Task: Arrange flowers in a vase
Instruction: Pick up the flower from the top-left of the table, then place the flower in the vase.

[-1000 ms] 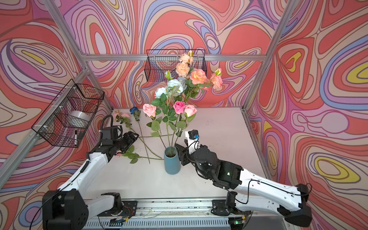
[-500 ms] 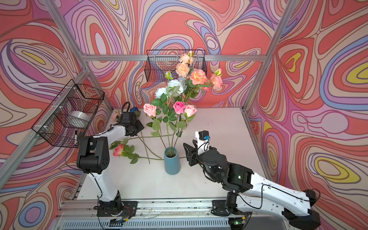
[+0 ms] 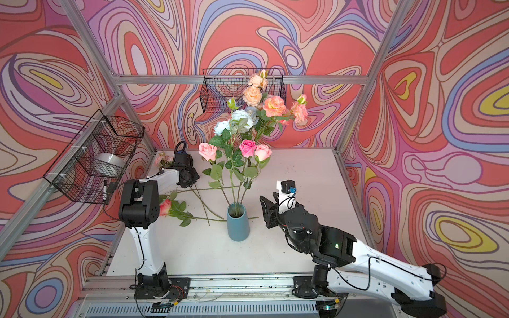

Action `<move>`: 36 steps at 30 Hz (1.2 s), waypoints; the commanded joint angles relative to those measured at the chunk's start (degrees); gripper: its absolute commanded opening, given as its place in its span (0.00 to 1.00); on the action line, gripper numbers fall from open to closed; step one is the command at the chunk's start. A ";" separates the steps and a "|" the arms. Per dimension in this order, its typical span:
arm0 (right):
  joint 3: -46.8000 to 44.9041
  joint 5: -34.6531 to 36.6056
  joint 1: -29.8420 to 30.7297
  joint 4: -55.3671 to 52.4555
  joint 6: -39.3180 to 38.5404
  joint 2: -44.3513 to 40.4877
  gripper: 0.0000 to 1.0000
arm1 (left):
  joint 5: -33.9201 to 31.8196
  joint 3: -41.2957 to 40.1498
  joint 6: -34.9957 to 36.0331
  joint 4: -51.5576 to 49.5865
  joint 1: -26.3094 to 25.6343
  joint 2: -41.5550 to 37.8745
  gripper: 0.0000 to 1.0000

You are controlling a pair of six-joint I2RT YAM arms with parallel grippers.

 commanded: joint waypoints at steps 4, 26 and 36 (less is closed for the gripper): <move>2.45 0.35 0.29 -0.30 -1.85 0.96 0.52 | -1.16 -10.79 -0.25 7.01 0.26 -21.98 0.00; 30.58 -44.33 0.64 2.04 -8.26 27.43 0.66 | 49.83 -22.48 -20.33 31.72 -1.01 -79.73 0.00; 41.11 -52.82 0.96 7.61 -6.06 38.03 0.71 | 56.21 -26.69 -35.75 59.13 -1.34 -75.64 0.00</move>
